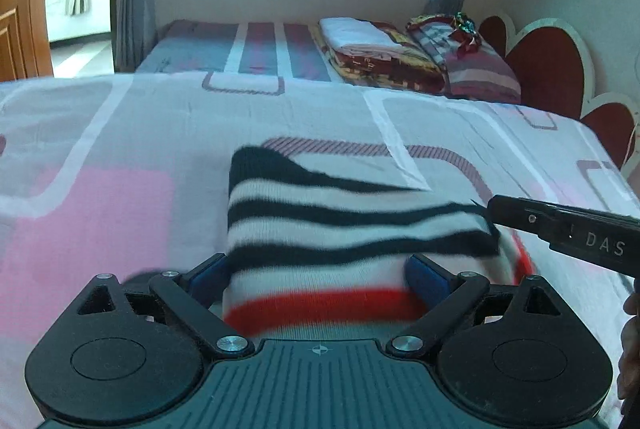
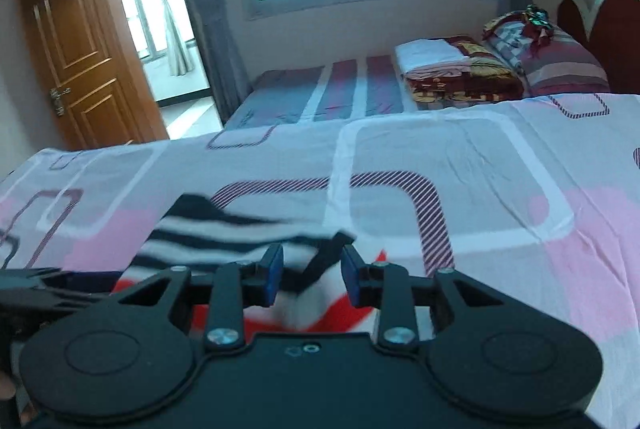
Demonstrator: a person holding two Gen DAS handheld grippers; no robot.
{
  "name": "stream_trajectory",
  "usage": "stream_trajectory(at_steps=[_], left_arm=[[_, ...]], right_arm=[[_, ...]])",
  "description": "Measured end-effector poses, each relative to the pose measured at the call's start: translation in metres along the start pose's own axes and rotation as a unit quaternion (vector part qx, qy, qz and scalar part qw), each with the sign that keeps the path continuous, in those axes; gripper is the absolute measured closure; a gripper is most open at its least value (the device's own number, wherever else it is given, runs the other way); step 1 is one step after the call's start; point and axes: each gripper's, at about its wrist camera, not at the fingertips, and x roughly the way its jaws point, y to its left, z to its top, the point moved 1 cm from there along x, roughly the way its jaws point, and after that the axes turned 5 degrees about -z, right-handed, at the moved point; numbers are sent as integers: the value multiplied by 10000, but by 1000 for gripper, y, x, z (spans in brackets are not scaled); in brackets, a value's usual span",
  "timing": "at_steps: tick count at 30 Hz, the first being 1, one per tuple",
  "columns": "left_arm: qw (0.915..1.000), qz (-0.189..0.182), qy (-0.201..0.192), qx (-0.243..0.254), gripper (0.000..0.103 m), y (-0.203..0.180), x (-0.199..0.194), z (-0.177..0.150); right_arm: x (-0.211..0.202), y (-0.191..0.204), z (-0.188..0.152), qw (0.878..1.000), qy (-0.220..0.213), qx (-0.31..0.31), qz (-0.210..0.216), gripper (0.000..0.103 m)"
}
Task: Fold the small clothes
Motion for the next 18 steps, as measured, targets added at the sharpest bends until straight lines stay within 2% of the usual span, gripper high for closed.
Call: stream_trajectory(at_steps=[3, 6, 9, 18], left_arm=[[9991, 48, 294, -296, 9, 9, 20, 7], [9957, 74, 615, -689, 9, 22, 36, 7], [9959, 116, 604, -657, 9, 19, 37, 4], [9970, 248, 540, -487, 9, 14, 29, 1]], right_arm=[[17, 1, 5, 9999, 13, -82, -79, 70], [42, 4, -5, 9979, 325, -402, -397, 72], [52, -2, -15, 9984, 286, -294, -400, 71], [49, -6, -14, 9987, 327, -137, -370, 69]])
